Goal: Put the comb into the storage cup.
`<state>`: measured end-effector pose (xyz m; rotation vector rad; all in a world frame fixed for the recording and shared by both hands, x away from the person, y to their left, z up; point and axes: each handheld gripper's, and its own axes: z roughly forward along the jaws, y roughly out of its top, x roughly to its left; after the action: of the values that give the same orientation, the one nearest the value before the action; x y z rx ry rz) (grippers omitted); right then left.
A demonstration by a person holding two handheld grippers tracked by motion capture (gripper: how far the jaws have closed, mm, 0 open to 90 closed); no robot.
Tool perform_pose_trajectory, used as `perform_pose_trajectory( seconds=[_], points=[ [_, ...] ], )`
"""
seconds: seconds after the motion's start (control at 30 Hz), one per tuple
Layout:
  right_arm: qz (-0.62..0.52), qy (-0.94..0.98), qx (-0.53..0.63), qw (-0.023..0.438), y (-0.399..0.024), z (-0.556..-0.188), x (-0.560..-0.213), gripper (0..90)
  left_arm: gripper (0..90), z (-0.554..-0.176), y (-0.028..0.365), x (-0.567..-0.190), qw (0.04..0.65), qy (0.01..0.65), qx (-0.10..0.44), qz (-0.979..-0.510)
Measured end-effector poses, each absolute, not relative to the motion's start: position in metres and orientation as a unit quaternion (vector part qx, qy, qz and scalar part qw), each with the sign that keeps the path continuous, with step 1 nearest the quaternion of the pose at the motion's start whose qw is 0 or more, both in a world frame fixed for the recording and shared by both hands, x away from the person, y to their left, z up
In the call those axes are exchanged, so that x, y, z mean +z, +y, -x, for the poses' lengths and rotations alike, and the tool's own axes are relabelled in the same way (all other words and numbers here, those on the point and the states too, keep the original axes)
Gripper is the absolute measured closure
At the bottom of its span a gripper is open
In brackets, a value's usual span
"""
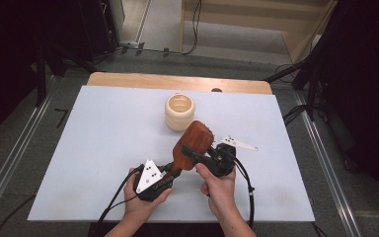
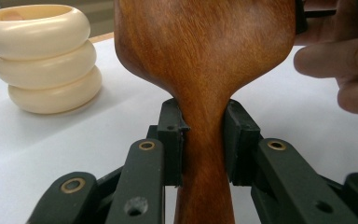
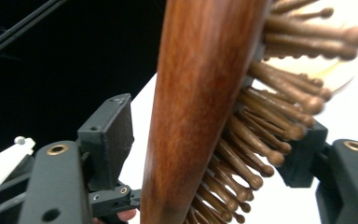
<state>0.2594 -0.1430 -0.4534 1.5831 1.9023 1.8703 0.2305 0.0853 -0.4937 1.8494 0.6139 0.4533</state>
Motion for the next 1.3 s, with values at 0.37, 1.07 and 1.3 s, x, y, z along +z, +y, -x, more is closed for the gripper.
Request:
perform_pose_trajectory(
  seconds=[0.37, 1.07, 1.3],
  points=[
    [-0.493, 0.611, 0.619, 0.024, -0.145, -0.251, -0.455, 49.9, 68.3, -0.233, 0.083, -0.494, 0.540, 0.248, 0.166, -0.787],
    [-0.430, 0.641, 0.626, 0.112, -0.156, -0.245, -0.436, 54.4, 0.0, -0.248, 0.132, -0.482, 0.560, 0.307, 0.149, -0.755],
    [-0.425, 0.644, 0.624, 0.122, -0.157, -0.243, -0.433, 54.5, 0.0, -0.249, 0.151, -0.481, 0.558, 0.318, 0.157, -0.750]
  ],
)
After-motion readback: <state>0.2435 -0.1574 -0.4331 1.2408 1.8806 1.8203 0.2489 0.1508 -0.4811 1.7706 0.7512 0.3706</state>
